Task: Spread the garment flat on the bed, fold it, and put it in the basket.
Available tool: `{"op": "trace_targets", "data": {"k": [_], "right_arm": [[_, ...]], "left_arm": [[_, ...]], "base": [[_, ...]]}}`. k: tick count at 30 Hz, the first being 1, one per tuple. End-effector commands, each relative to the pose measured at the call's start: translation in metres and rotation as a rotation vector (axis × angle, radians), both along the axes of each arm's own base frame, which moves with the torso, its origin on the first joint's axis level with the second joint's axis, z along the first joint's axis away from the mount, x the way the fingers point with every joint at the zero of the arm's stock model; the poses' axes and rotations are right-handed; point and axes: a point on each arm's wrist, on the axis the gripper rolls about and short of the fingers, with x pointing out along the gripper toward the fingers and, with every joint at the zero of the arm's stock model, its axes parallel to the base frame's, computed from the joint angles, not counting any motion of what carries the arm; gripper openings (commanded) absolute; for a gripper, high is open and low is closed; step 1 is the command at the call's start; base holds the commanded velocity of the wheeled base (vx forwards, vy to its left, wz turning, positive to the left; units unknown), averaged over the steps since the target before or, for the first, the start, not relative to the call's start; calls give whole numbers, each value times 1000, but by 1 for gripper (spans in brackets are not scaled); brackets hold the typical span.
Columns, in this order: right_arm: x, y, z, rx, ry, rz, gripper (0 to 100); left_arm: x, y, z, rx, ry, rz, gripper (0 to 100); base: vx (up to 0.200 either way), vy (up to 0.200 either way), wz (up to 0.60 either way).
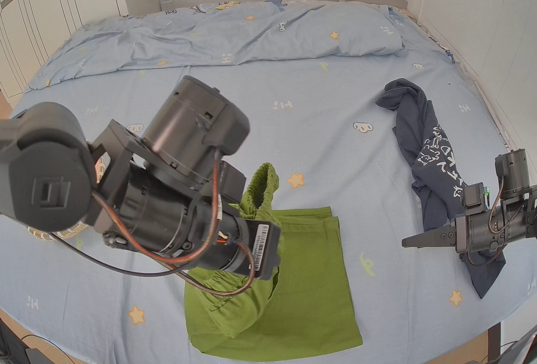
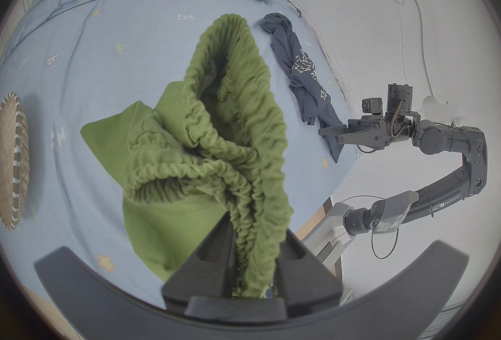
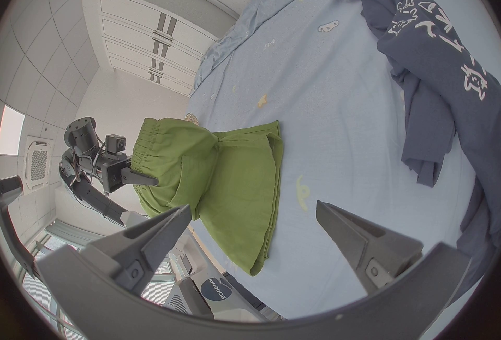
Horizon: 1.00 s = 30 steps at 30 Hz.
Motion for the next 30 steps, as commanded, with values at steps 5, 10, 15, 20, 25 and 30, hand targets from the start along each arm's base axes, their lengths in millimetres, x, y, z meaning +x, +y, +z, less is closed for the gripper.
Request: {"op": "trace_targets", "data": {"k": [5, 10, 15, 20, 25, 30], "right_arm": [[3, 0, -4, -2, 14, 1, 100], [3, 1, -5, -2, 19, 3, 100], [4, 1, -7, -4, 28, 3, 100], [4, 1, -7, -4, 28, 1, 100], [3, 1, -7, -3, 29, 6, 100], [2, 2, -5, -2, 21, 12, 100]], "left_arm": [[0, -22, -14, -4, -2, -44, 0], [-2, -33, -21, 0, 7, -67, 100], [-7, -51, -27, -63, 1, -68, 100], [-2, -54, -24, -194, -7, 3, 100], [31, -23, -31, -228, -1, 163, 100], [66, 34, -35, -255, 42, 302, 100]], "base": [[0, 0, 0], [0, 0, 0], [0, 0, 0], [0, 0, 0], [0, 0, 0], [0, 0, 0]]}}
